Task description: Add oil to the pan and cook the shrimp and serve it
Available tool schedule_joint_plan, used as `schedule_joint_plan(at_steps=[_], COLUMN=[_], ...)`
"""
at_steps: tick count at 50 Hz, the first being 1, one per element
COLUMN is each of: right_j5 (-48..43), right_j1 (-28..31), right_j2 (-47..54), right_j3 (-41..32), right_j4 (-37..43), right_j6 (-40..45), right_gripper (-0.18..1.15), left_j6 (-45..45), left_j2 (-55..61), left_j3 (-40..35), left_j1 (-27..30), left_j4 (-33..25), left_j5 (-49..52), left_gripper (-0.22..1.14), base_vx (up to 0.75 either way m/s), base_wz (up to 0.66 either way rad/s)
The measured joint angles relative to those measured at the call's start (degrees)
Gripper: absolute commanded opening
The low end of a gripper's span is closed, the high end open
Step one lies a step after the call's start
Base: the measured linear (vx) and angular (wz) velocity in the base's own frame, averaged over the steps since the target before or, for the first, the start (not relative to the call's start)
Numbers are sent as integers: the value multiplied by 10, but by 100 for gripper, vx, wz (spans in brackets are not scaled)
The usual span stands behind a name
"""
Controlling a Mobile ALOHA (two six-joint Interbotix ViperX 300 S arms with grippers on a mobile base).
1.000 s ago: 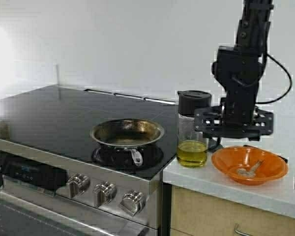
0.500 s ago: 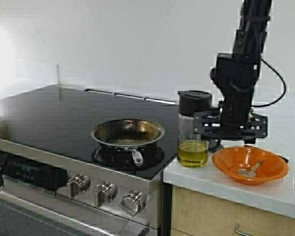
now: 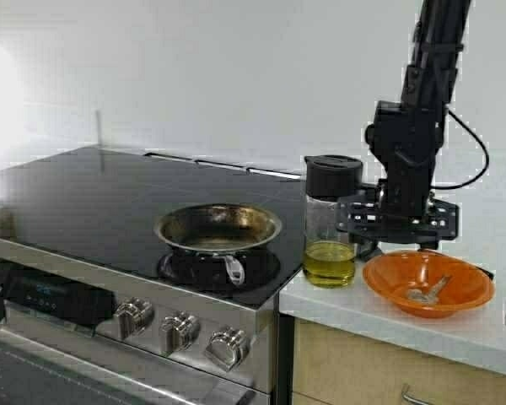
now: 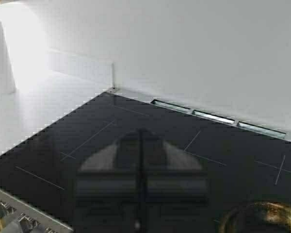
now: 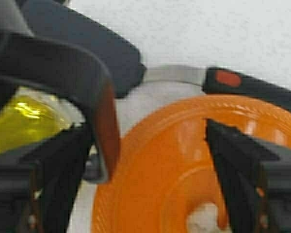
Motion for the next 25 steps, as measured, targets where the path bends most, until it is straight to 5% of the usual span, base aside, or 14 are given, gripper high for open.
schedule_joint_plan(at_steps=[25], right_j5=[0], right_j1=[-14], right_j2=[18], right_j3=[-34], right_j4=[-5], right_j6=[-1], right_gripper=[94], left_j6=[0], left_j2=[1], left_j3=[0], left_j1=[0], left_j4=[0], left_j5=[0], left_gripper=[3], base_vx=[0], base_wz=[0])
